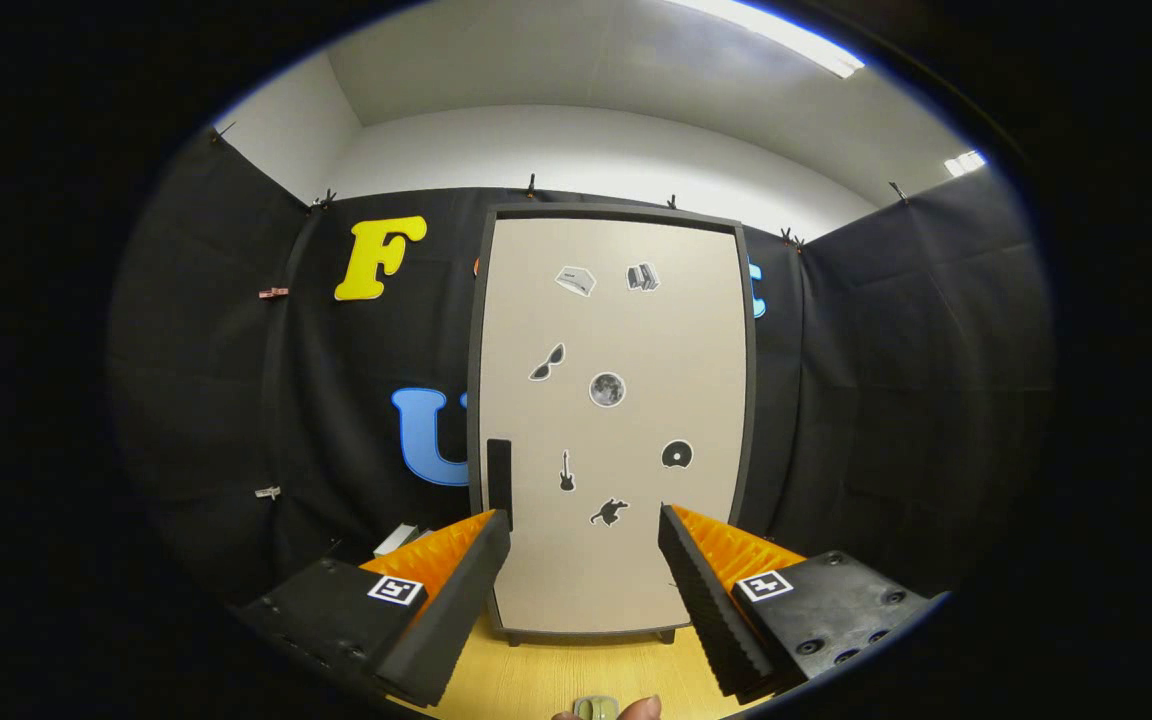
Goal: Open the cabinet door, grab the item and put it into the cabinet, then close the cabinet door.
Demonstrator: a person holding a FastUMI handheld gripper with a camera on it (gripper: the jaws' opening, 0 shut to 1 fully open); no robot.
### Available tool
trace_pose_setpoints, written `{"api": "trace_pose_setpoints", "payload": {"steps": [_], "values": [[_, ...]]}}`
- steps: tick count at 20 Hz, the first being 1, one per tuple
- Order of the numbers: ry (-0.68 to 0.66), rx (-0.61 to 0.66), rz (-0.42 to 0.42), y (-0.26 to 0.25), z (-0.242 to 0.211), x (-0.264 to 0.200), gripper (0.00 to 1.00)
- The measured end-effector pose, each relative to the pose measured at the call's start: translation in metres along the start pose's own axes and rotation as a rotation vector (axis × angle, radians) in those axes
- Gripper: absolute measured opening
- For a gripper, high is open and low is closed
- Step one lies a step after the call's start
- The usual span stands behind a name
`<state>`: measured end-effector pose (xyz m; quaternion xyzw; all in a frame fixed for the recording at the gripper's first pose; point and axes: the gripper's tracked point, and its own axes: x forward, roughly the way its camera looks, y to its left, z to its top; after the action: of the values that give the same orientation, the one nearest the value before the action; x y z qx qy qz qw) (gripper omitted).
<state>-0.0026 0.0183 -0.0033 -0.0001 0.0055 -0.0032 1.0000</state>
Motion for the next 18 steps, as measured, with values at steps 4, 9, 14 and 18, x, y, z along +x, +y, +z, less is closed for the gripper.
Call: {"api": "trace_pose_setpoints", "payload": {"steps": [4,9,14,18], "values": [[0.004,0.016,0.013,0.009,-0.002,0.004,0.97],[-0.014,0.038,0.071,0.047,-0.002,0.033,0.98],[0.002,0.038,0.104,0.082,-0.025,0.09,0.98],[0.024,0.039,0.084,0.094,-0.05,0.143,0.98]]}}
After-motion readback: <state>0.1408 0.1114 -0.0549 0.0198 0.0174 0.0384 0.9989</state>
